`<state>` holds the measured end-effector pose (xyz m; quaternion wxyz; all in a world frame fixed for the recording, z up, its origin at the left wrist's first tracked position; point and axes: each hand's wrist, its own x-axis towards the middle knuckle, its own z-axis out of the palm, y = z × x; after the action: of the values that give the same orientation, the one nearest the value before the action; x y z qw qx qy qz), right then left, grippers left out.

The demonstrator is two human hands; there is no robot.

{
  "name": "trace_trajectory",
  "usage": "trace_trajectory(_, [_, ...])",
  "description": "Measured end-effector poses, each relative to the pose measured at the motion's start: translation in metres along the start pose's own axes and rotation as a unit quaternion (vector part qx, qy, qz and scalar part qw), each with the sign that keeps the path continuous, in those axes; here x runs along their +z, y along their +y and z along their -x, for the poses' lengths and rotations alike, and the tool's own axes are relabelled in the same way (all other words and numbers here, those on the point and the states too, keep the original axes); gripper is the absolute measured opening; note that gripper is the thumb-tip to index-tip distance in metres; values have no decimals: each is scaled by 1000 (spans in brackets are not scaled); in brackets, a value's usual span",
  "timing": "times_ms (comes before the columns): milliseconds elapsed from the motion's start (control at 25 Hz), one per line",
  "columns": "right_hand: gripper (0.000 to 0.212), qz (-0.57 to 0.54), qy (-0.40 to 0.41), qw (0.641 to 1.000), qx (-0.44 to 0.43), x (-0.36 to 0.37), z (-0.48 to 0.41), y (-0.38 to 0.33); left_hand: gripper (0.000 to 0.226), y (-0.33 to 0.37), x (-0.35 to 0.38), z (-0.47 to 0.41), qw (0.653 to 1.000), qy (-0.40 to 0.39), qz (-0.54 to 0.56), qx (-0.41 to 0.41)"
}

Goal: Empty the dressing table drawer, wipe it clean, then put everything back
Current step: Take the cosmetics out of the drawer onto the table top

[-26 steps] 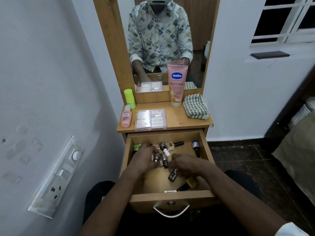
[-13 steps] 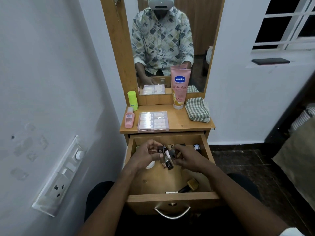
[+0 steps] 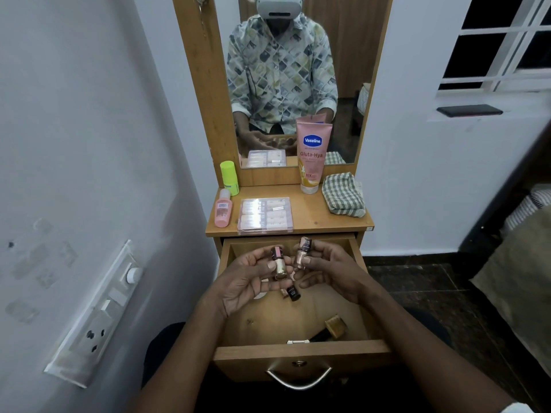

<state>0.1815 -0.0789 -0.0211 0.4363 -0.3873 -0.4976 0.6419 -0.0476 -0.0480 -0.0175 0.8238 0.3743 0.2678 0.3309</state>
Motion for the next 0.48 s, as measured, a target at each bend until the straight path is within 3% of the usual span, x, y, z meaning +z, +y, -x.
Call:
trace_trajectory(120, [37,-77,16,997,-14,-2,-1,-3,47,10,9,7,999,24,-10,33])
trace_trajectory(240, [33,-37,47,997,-39,1,-7,-20,47,38,23,0,985,109,-102,89])
trace_trajectory(360, [26,132,123,981,-69,12,-41,-56,41,86,33,-31,912,278,-254,160])
trace_trajectory(480, [17,312,206,918,-130,19,-108,-81,34,113,31,-78,815,396,-370,204])
